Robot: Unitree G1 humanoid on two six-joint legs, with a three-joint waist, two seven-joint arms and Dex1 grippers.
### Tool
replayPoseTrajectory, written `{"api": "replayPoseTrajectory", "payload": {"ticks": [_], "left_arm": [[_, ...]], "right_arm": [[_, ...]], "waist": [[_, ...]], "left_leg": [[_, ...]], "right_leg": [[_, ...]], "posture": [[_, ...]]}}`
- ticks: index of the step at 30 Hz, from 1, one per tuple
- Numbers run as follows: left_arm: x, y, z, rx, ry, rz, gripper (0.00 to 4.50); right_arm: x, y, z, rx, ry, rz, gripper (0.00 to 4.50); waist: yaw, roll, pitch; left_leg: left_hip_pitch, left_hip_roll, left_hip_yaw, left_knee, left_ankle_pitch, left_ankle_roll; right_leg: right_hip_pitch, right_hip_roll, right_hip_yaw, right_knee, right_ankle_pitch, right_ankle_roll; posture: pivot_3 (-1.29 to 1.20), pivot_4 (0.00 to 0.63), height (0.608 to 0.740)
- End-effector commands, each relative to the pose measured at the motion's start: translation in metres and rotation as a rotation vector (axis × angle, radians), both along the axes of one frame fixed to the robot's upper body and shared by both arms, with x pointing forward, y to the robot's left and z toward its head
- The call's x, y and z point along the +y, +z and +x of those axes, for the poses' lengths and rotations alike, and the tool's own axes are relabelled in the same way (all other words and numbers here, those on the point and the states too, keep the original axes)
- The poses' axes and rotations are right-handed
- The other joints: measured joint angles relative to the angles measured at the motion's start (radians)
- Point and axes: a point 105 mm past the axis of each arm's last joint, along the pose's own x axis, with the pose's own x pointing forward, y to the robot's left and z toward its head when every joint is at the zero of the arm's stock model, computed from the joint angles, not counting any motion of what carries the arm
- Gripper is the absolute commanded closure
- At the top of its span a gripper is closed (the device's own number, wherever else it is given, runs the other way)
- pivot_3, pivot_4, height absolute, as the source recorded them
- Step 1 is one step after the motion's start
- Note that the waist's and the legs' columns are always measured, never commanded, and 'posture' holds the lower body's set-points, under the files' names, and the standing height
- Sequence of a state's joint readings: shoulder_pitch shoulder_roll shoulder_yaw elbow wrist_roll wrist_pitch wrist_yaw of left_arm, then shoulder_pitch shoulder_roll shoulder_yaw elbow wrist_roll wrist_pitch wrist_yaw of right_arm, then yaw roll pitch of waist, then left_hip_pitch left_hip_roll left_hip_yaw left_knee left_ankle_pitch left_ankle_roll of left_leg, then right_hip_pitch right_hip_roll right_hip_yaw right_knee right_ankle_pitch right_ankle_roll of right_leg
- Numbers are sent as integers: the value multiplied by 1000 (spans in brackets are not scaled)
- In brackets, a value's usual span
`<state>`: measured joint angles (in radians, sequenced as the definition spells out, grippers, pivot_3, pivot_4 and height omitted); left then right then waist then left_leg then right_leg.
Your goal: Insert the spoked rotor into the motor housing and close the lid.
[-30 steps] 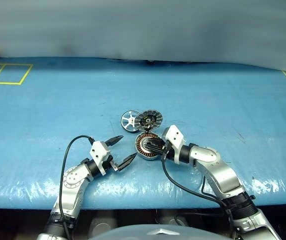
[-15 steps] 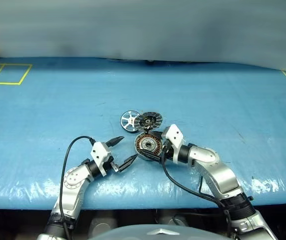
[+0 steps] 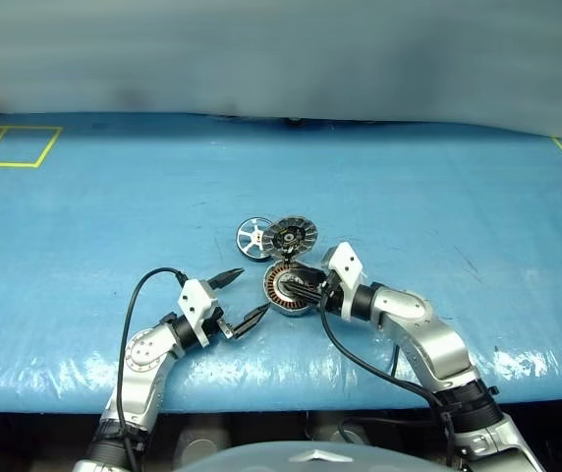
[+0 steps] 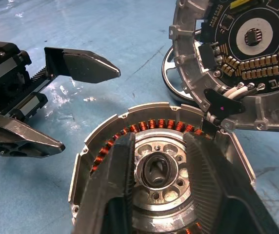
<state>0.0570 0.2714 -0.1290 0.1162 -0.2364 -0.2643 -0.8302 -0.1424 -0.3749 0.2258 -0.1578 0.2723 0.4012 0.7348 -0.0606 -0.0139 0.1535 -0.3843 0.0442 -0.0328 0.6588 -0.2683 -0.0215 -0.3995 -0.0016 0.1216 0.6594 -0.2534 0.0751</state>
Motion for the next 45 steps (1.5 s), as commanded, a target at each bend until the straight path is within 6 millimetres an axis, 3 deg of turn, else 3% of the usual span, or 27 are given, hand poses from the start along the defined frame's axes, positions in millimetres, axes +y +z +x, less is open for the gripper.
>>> {"api": "replayPoseTrajectory", "payload": {"ticks": [1,5,13,17,22,27,33,38,45], "left_arm": [[-4,8,-1,-37,-18,0,0],[-5,7,-2,-35,-16,0,0],[-4,6,-1,-34,-9,3,0],[-4,6,-1,-35,-4,6,0],[-4,5,-1,-33,-1,7,0],[-2,5,0,-36,11,6,0],[14,15,24,-55,178,-18,0],[19,25,38,-29,165,-17,0],[19,46,64,-71,78,123,0]], "right_arm": [[2,14,1,-45,1,41,3425],[2,14,1,-49,5,36,4470],[2,0,-4,-44,39,-64,4470],[-6,-13,6,-54,-38,-163,4470],[-3,-11,4,-63,-14,-164,4470],[2,4,2,-59,-6,-42,4470],[-3,21,2,-75,-35,63,4470],[-10,21,-4,-69,-42,64,4470],[-16,19,-12,-57,-48,65,4470]], "waist": [[0,0,0],[0,0,0],[-1,0,0],[-3,0,0],[0,0,0],[-1,0,0],[-1,0,1],[0,0,1],[0,-1,2]], "left_leg": [[0,0,0,0,0,0],[0,0,0,0,0,0],[0,0,0,-1,0,0],[0,0,0,-1,0,0],[0,0,0,-1,0,0],[0,0,0,-1,0,0],[0,0,0,-1,0,0],[0,0,0,-2,0,0],[-1,0,0,-3,0,0]], "right_leg": [[0,0,0,0,0,0],[0,0,0,0,0,0],[0,0,0,0,0,0],[0,0,0,0,0,0],[0,0,0,0,0,-1],[0,0,0,0,0,-1],[0,0,0,0,0,0],[-1,0,0,0,2,4],[-1,0,0,0,2,4]], "posture": [[0,150,740],[0,150,740],[0,150,740],[0,150,740],[0,150,740],[0,150,740],[0,150,740],[0,150,740],[0,150,740]]}}
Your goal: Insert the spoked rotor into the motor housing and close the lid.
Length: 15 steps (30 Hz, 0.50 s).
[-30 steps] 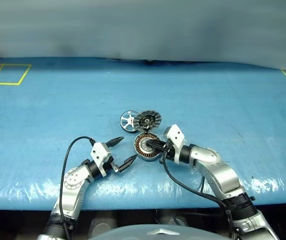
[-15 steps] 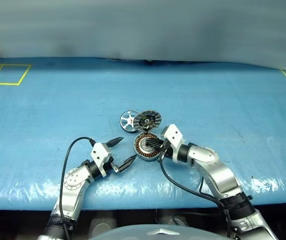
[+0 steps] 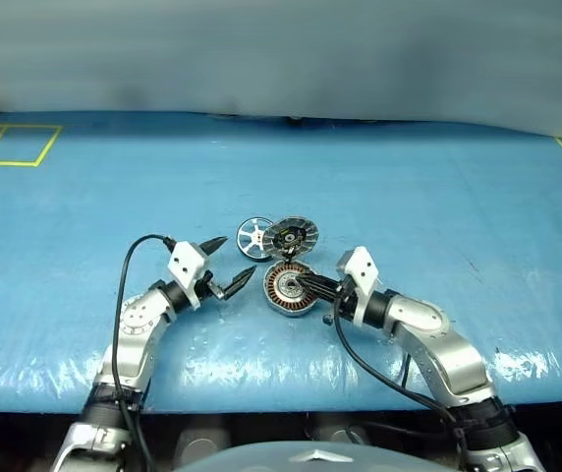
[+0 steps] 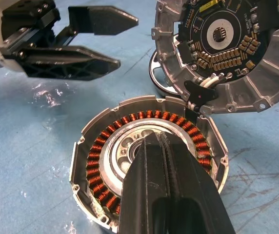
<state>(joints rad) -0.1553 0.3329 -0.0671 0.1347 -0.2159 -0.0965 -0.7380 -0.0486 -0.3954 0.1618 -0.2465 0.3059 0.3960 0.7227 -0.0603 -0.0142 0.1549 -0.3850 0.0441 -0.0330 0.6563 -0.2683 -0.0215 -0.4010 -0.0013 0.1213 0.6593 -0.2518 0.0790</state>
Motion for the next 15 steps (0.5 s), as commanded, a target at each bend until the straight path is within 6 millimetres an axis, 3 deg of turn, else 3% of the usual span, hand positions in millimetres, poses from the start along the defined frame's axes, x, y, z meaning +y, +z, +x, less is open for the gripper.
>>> {"api": "replayPoseTrajectory", "payload": {"ticks": [1,5,10,13,15], "left_arm": [[-1,12,14,-15,-45,88,0],[0,28,32,-33,-122,300,0],[-5,48,39,-46,-248,521,0],[-5,78,41,-89,-391,783,0],[-4,87,40,-87,-461,943,0]], "right_arm": [[0,14,-1,-48,1,29,4470],[0,12,1,-52,-9,26,4470],[2,13,3,-57,-9,28,4470],[1,14,5,-61,-7,24,4470],[0,14,6,-59,-6,19,4470]], "waist": [[0,0,0],[-2,0,0],[-1,0,0],[1,-1,2],[1,-1,2]], "left_leg": [[0,0,0,0,0,0],[0,0,0,0,0,0],[-4,0,0,0,0,0],[-13,0,-1,1,0,-1],[-15,0,-2,2,1,-1]], "right_leg": [[0,0,0,0,0,0],[0,1,0,0,0,0],[-4,1,0,0,0,0],[-13,1,-1,1,3,-4],[-14,2,-2,1,3,-5]], "posture": [[0,150,740],[0,150,740],[0,150,740],[0,150,740],[0,150,740]]}}
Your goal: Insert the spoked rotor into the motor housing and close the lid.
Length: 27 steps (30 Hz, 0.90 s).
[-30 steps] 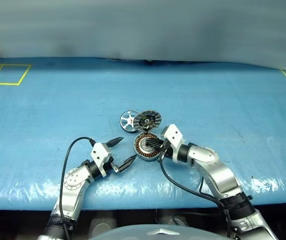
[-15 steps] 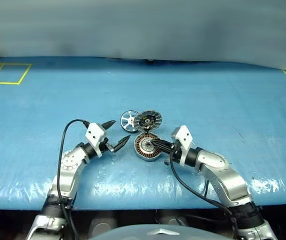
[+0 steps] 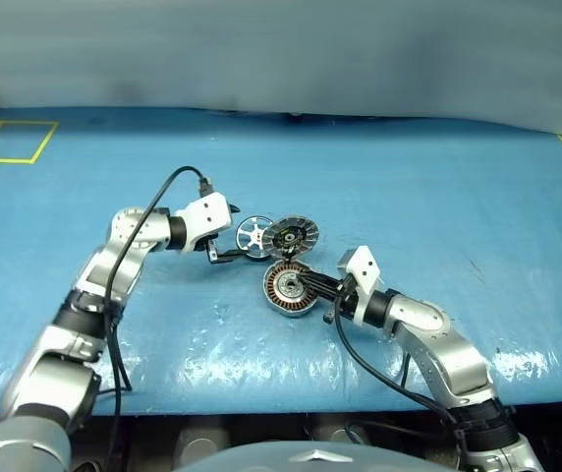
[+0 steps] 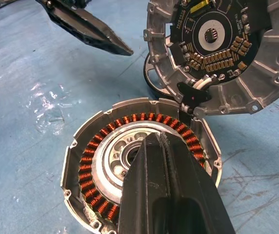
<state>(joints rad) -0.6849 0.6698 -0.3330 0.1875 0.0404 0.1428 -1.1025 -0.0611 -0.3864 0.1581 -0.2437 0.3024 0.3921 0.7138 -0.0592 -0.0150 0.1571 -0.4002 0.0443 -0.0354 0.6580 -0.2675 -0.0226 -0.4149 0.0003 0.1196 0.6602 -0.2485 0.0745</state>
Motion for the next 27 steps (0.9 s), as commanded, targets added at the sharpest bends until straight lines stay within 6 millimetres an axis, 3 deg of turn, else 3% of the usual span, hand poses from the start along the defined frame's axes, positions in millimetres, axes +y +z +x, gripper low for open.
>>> {"api": "replayPoseTrajectory", "payload": {"ticks": [1,7,12,27], "left_arm": [[-3,28,-2,-47,-140,263,0],[-13,43,19,-120,-173,505,0],[-18,33,24,-117,-231,669,0],[-34,11,35,-120,-221,646,0]], "right_arm": [[-1,10,3,-39,4,8,4470],[-3,8,0,-20,25,-18,4470],[-7,11,1,-21,26,-38,4470],[-7,11,-3,-7,40,-59,4470]], "waist": [[1,0,0],[7,1,2],[3,1,3],[8,1,3]], "left_leg": [[0,0,0,0,0,0],[0,-1,1,0,-1,1],[0,-1,1,1,-1,1],[-1,-1,1,5,-1,2]], "right_leg": [[0,0,0,0,0,0],[1,-1,0,-1,-1,1],[1,-1,0,0,-1,1],[1,-1,0,2,-1,1]], "posture": [[0,150,740],[0,150,740],[0,150,740],[0,150,740]]}}
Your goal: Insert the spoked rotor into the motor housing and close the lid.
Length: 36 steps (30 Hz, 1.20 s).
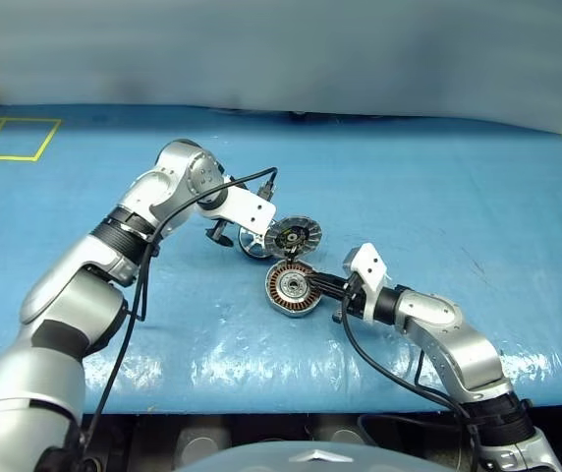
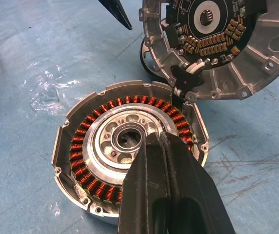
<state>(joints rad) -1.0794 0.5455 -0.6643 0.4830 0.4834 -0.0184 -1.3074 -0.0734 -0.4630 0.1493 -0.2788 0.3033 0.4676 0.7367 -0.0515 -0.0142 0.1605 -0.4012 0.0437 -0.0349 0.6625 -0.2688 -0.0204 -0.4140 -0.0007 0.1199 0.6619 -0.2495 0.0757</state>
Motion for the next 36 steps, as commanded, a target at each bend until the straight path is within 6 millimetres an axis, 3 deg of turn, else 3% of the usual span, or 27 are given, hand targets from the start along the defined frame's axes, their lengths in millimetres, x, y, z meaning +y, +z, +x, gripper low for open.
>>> {"api": "replayPoseTrajectory", "payload": {"ticks": [1,4,9,16,23,33,36], "left_arm": [[-2,8,7,-39,12,-33,0],[-5,3,7,-25,13,-39,0],[-5,0,9,-23,18,-38,1515],[-4,1,8,-30,13,-17,1515],[-12,-16,6,-15,5,-20,1515],[-7,-28,5,-1,17,-2,1515],[-3,-31,6,5,33,1,2134]], "right_arm": [[5,11,-1,-35,24,24,4470],[5,11,-1,-37,22,23,4470],[5,12,-1,-39,23,21,4500],[6,11,-1,-39,25,18,4500],[10,12,-1,-41,38,22,4500],[11,12,-1,-42,37,26,4500],[11,12,-1,-44,37,27,4500]], "waist": [[1,0,0],[1,0,0],[3,0,0],[5,0,0],[13,0,0],[13,0,0],[12,0,0]], "left_leg": [[0,0,0,0,0,0],[0,0,0,0,0,0],[0,0,0,1,0,0],[0,0,0,1,0,0],[0,0,0,2,0,0],[2,0,0,4,0,0],[2,0,0,5,0,0]], "right_leg": [[0,0,0,0,0,0],[0,0,0,0,0,0],[0,0,0,1,0,0],[0,0,0,1,0,0],[1,0,0,2,1,0],[2,0,0,4,1,0],[2,0,0,5,1,0]], "posture": [[0,150,740],[0,150,740],[0,150,740],[0,150,740],[0,150,740],[0,150,740],[0,150,740]]}}
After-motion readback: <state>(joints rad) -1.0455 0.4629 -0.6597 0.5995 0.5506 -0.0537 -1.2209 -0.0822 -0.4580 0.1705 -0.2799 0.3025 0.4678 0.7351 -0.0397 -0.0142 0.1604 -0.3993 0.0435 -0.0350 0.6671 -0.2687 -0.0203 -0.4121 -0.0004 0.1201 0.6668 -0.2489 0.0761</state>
